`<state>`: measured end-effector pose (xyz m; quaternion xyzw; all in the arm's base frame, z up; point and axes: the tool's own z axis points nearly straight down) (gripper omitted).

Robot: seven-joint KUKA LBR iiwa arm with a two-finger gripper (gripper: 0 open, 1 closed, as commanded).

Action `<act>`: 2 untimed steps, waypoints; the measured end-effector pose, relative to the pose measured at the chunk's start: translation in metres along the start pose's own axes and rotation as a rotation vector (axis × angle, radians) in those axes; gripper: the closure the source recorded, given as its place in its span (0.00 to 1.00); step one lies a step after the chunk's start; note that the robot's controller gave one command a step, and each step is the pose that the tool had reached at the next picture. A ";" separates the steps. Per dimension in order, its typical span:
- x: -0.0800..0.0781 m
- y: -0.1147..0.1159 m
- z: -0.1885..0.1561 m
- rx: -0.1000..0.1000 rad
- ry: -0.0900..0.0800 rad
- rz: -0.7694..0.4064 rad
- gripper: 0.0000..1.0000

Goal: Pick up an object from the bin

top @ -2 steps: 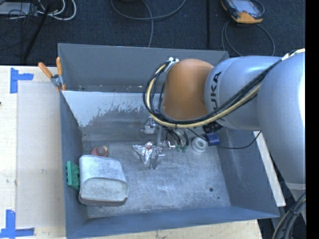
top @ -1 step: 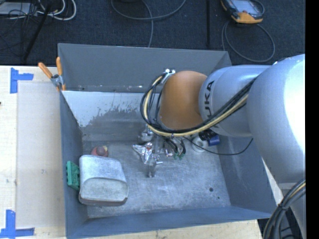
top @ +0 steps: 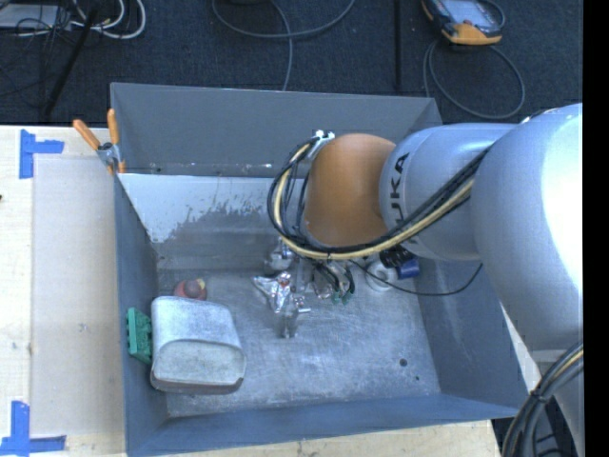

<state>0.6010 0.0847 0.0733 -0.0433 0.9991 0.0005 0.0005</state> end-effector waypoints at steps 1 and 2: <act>-0.003 0.000 -0.003 -0.001 -0.009 0.003 1.00; -0.004 0.000 -0.050 0.000 -0.003 0.004 1.00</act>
Offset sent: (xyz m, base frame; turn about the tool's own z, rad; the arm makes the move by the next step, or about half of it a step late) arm 0.0000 0.0000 0.0000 0.0000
